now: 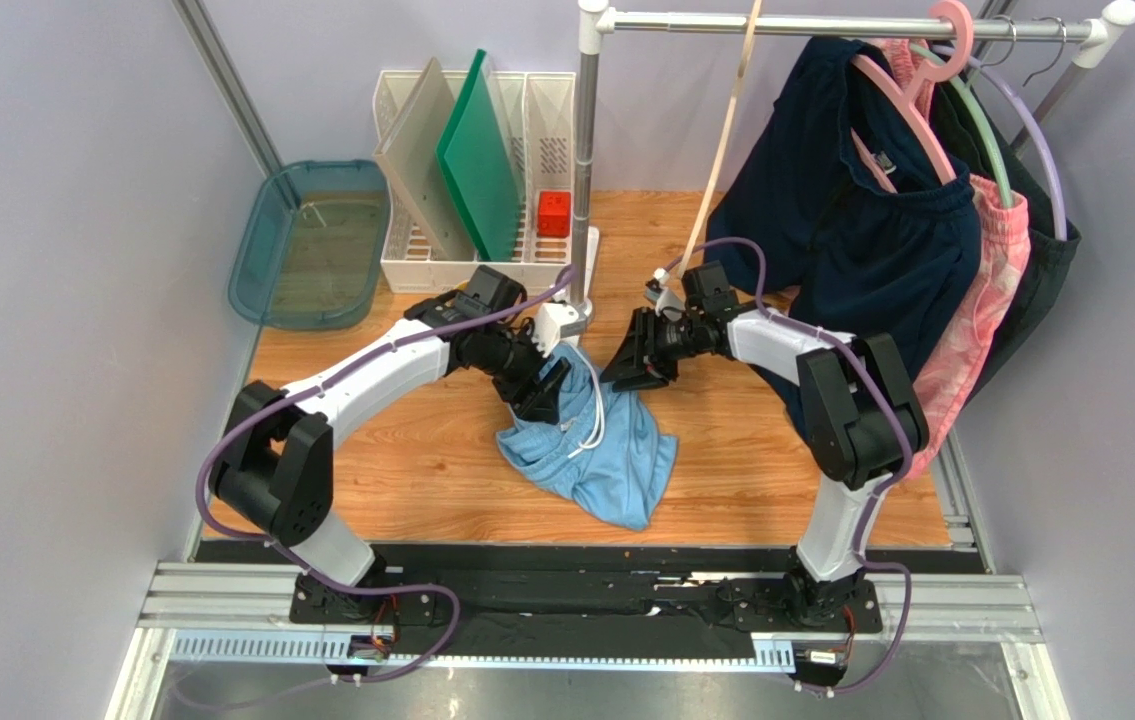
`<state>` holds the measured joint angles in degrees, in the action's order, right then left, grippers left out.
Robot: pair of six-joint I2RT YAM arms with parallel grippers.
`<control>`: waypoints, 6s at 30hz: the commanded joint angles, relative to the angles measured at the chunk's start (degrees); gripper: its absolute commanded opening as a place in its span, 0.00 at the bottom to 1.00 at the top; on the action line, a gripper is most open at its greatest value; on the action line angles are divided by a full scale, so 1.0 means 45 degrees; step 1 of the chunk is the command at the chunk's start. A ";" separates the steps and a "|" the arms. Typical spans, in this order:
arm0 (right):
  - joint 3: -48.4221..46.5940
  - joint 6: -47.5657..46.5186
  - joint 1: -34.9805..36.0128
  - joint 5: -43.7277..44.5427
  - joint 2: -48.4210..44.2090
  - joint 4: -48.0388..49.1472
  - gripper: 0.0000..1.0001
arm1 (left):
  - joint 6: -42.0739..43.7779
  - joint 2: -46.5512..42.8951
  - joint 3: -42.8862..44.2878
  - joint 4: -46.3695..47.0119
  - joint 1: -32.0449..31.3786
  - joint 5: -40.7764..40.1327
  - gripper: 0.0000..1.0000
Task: Place the shorts on the hanger
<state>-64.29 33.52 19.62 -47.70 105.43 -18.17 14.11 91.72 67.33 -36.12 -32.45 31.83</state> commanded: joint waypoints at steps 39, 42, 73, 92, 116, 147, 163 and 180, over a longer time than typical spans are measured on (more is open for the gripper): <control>0.3332 -0.4361 0.2617 0.0305 -0.7687 -0.3968 0.45 | 0.3990 -0.3897 -0.1696 -0.1446 0.0614 0.0293 0.73; 0.2863 -0.4889 0.1642 0.0912 -0.7296 -0.4398 0.48 | 0.4579 -0.3880 -0.2518 -0.1486 0.0297 -0.0296 0.73; 0.0244 -0.0104 0.1343 0.1284 -0.0675 0.1206 0.38 | 0.4170 -0.1066 -0.3380 0.0976 0.0179 -0.3344 0.74; 0.2351 -0.1218 0.1461 -0.0043 -0.4649 0.0855 0.00 | 0.3311 -0.0871 -0.2834 0.0566 0.0725 -0.2993 0.73; 0.2902 -0.4031 0.0662 0.1868 -0.6928 -0.1415 0.61 | 0.5027 -0.1243 -0.3166 0.0040 0.0747 -0.0666 0.64; 0.0516 -0.1183 0.1539 -0.1036 0.1553 0.3745 0.37 | 0.6748 -0.0207 -0.2346 -0.1798 0.2152 -0.2544 0.03; 0.3721 -0.2448 -0.0901 -0.0221 -0.7248 -0.0353 0.00 | 0.3018 -0.0437 0.0974 -0.3377 0.2036 -0.0961 0.00; -0.1842 -0.3561 -0.1215 0.3335 -1.2919 -0.4064 0.00 | 0.2860 -0.3589 1.0161 -0.9625 -0.0015 -0.3011 0.00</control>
<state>-63.51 20.60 14.44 -36.82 48.95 -34.11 26.11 72.66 101.91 -67.51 -30.94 20.62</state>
